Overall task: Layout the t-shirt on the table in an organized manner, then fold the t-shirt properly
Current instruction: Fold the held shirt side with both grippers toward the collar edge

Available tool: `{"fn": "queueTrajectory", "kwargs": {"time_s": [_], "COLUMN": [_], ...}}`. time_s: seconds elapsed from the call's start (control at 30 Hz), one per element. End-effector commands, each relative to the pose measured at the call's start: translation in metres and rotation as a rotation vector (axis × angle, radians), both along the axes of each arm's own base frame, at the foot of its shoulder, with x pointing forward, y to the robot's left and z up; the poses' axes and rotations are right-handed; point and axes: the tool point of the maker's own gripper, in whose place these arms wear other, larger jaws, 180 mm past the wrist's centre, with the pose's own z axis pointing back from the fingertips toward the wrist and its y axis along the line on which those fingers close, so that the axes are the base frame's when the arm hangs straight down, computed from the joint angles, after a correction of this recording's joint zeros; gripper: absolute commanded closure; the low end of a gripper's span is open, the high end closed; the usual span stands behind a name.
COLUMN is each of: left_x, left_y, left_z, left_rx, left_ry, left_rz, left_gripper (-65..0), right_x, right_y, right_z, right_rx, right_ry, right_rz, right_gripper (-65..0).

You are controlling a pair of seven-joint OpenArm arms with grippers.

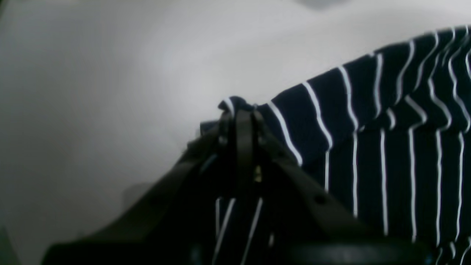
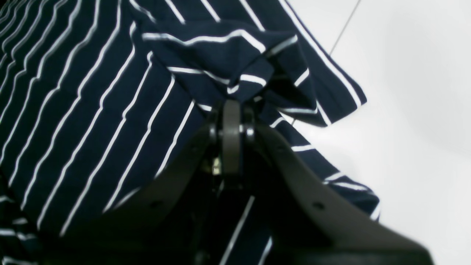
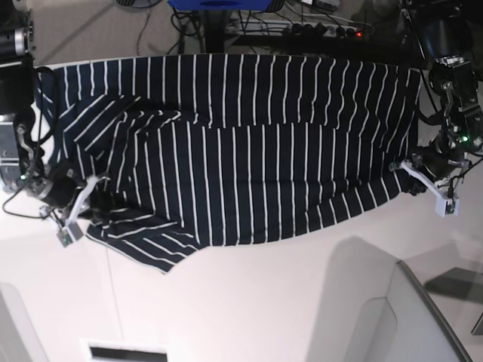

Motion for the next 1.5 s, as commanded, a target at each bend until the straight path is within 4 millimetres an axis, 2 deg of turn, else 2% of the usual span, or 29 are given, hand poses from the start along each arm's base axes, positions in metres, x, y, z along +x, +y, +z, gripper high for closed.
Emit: {"fn": "queueTrajectory", "kwargs": {"time_s": [0.0, 0.13, 0.3, 0.37, 0.5, 0.7, 0.93, 1.13, 1.27, 1.47], "left_x": [0.008, -0.001, -0.006, -0.005, -0.004, -0.003, -0.012, -0.016, -0.020, -0.026], "left_y": [0.008, 0.011, 0.021, 0.023, 0.024, 0.029, 0.027, 0.027, 0.027, 0.028], "left_z": [0.017, 0.013, 0.014, 0.015, 0.015, 0.019, 0.012, 0.009, 0.006, 0.002], "left_rx": [0.026, 0.036, 0.063, 0.064, 0.069, 0.079, 0.075, 0.075, 0.075, 0.077], "left_ry": [-0.048, -0.026, -0.012, -0.012, -0.012, -0.017, 0.007, 0.016, 0.027, 0.041], "left_rz": [-0.009, -0.011, -0.013, -0.010, -0.011, -0.010, -0.012, -0.012, -0.013, -0.014], "left_gripper": [0.0, 0.0, 0.0, 0.0, 0.0, 0.0, 0.0, 0.0, 0.0, 0.0], "right_x": [0.011, -0.002, -0.011, -0.016, -0.026, -0.030, -0.043, -0.047, -0.054, -0.071], "right_y": [-0.007, -0.013, -0.044, -0.049, -0.049, -0.049, -0.050, -0.065, -0.068, -0.055], "right_z": [0.018, 0.015, 0.018, 0.014, 0.007, 0.004, -0.006, 0.012, 0.006, -0.003], "right_rx": [0.005, -0.038, -0.057, -0.061, -0.062, -0.058, -0.071, -0.116, -0.147, -0.144], "right_ry": [-0.054, -0.023, -0.020, -0.009, 0.011, 0.020, 0.062, 0.055, 0.106, 0.139], "right_rz": [-0.005, 0.015, -0.061, -0.070, -0.070, -0.073, -0.069, -0.105, -0.098, -0.077], "right_gripper": [0.0, 0.0, 0.0, 0.0, 0.0, 0.0, 0.0, 0.0, 0.0, 0.0]}}
